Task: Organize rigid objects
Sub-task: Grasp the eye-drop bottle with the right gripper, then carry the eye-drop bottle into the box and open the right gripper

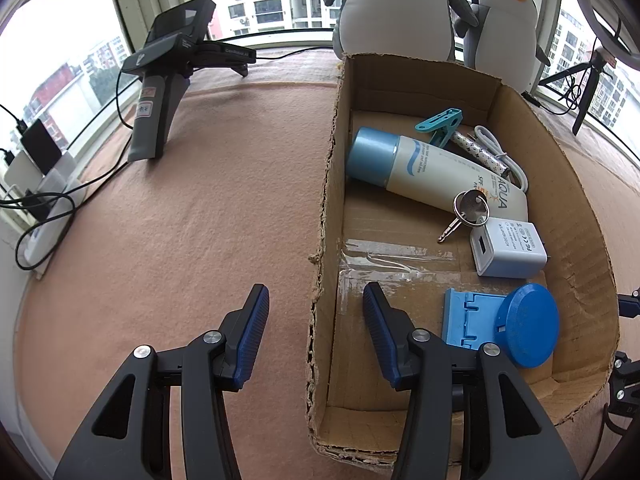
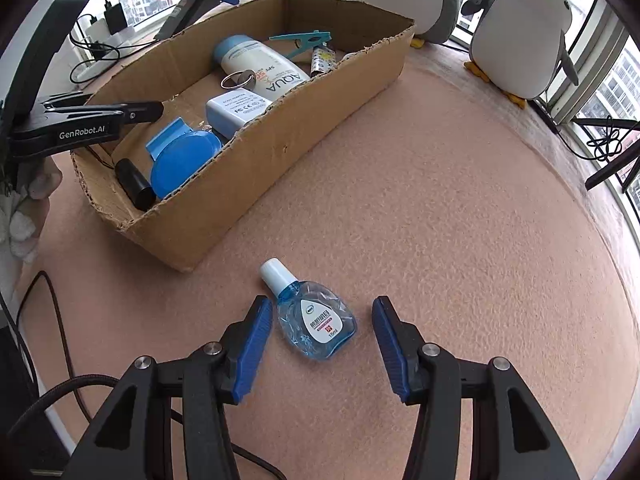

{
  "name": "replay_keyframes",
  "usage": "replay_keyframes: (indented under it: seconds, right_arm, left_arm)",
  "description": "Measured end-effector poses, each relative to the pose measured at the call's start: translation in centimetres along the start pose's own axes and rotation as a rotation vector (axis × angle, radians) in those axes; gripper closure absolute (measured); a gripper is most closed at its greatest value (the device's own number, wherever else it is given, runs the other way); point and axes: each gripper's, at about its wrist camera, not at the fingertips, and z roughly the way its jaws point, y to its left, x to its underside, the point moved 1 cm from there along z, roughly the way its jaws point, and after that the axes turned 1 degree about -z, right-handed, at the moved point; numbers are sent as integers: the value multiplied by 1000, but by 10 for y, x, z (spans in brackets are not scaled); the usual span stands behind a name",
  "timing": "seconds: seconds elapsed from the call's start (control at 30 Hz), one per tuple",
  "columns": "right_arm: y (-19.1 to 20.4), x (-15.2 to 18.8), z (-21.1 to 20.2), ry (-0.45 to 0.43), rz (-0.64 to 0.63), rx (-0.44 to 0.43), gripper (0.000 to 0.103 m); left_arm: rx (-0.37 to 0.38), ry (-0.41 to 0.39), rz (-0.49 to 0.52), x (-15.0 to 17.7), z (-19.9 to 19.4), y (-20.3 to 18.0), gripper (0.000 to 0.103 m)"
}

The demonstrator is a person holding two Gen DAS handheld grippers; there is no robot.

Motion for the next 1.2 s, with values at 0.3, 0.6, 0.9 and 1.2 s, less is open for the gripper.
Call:
replay_keyframes:
  seconds: [0.3, 0.6, 0.9, 1.2]
  right_arm:
    - [-1, 3, -1, -5, 53, -20, 68]
    - [-10, 2, -14, -48, 123, -14, 68]
    - [-13, -26, -50, -159, 169, -18, 68]
    - [9, -77, -63, -244, 159, -60, 68]
  left_arm:
    - [0, 0, 0, 0, 0, 0, 54]
    - [0, 1, 0, 0, 0, 0, 54]
    - [0, 1, 1, 0, 0, 0, 54]
    - [1, 2, 0, 1, 0, 0, 54]
